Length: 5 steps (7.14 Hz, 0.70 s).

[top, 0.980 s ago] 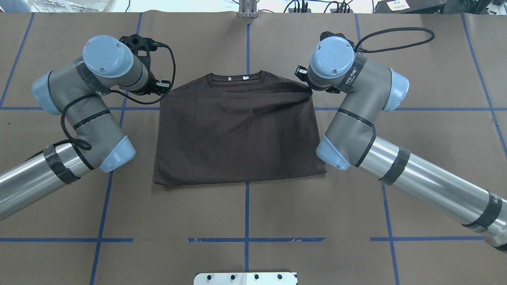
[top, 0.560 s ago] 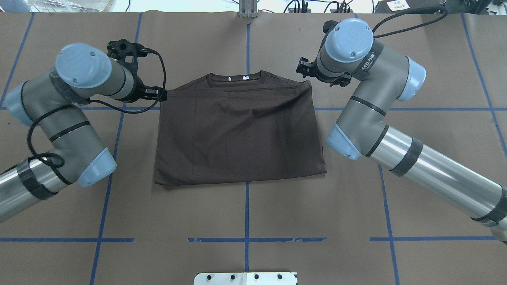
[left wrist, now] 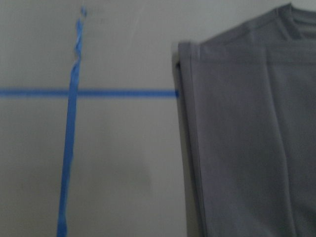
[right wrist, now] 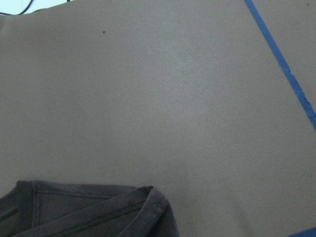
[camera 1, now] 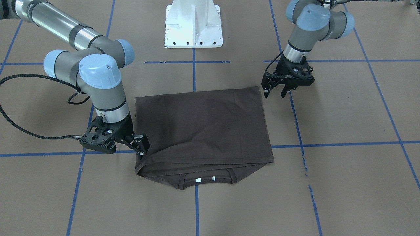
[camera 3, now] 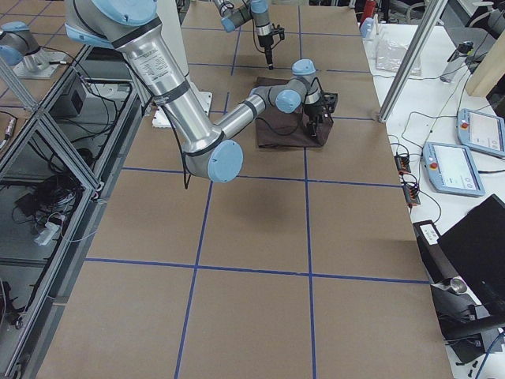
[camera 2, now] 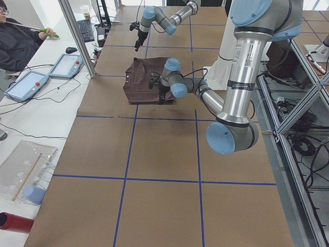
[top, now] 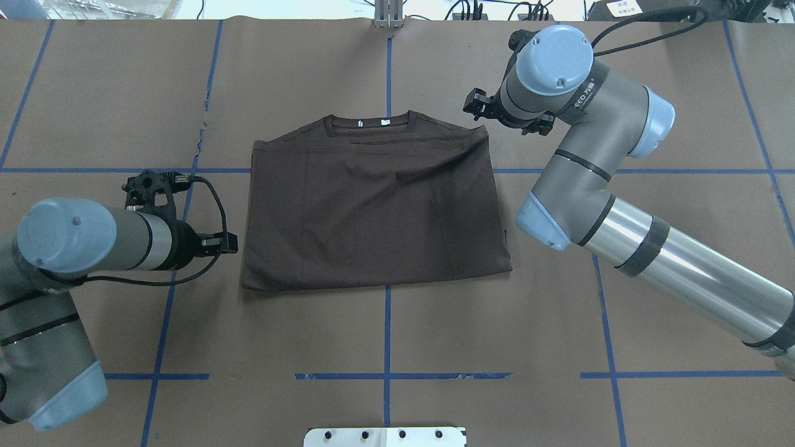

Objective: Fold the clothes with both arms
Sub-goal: 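Move the left gripper to the folded shirt's side edge and grasp it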

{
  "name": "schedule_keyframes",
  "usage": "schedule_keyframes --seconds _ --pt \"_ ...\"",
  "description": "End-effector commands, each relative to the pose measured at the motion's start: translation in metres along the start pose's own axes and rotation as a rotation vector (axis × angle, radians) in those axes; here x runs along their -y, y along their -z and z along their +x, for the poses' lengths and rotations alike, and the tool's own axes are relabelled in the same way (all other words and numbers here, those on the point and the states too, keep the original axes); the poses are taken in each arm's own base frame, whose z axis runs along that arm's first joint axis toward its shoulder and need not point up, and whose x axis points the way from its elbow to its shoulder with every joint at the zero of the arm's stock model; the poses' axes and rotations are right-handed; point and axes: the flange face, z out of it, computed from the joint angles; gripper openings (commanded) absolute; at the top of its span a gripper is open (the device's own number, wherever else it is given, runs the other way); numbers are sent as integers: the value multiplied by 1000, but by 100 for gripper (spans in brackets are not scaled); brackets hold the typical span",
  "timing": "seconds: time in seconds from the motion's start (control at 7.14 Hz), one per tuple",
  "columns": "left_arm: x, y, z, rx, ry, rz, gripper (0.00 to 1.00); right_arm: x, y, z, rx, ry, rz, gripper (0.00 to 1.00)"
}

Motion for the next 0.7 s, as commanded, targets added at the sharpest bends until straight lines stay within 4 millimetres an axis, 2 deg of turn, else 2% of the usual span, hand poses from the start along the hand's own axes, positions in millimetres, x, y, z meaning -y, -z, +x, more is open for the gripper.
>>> schedule_keyframes --seconds 0.0,0.28,0.56 --pt "-45 -16 14 -35 104 -25 52 -1 0 5 0 1 0 100" --pt "-47 -19 21 -41 103 -30 52 -2 1 6 1 0 2 100" --pt "-44 -31 37 -44 103 -30 45 -2 0 7 -2 1 1 100"
